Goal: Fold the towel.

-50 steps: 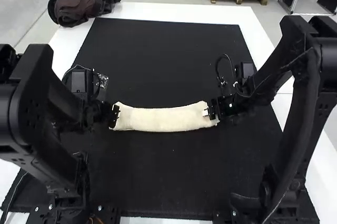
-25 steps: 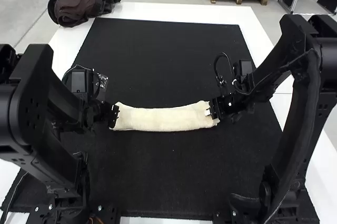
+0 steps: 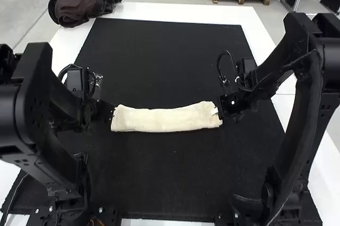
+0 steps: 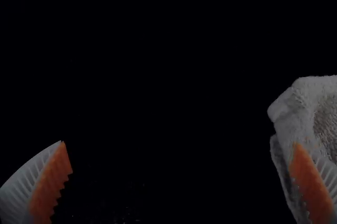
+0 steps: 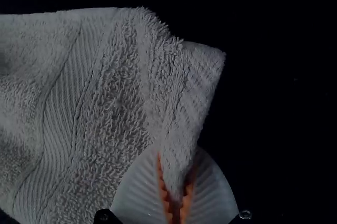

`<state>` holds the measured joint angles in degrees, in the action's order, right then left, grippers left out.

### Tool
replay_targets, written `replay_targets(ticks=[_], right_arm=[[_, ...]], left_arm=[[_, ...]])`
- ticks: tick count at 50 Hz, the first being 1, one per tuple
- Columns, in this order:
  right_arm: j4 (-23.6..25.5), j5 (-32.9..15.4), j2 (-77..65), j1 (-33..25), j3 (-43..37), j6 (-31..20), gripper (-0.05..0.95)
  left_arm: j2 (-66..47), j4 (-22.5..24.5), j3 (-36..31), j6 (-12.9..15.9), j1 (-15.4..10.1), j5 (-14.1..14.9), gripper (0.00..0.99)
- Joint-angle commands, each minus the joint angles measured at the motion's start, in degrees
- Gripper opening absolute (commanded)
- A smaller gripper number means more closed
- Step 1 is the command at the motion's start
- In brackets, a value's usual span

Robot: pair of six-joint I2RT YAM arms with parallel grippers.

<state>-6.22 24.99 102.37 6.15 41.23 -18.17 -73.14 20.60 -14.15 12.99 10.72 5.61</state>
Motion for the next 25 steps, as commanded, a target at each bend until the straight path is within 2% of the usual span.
replay_targets(ticks=[1, 25], right_arm=[[1.7, 2.3, 0.1, -1.1, 2.4, 1.3, -0.03], [7.8, 3.4, -4.7, -0.2, 6.3, 4.6, -0.03]], left_arm=[[1.3, -0.1, -1.6, -0.1, 0.6, -0.3, 0.97], [3.4, -1.4, -1.6, -0.2, 0.6, -0.4, 0.97]])
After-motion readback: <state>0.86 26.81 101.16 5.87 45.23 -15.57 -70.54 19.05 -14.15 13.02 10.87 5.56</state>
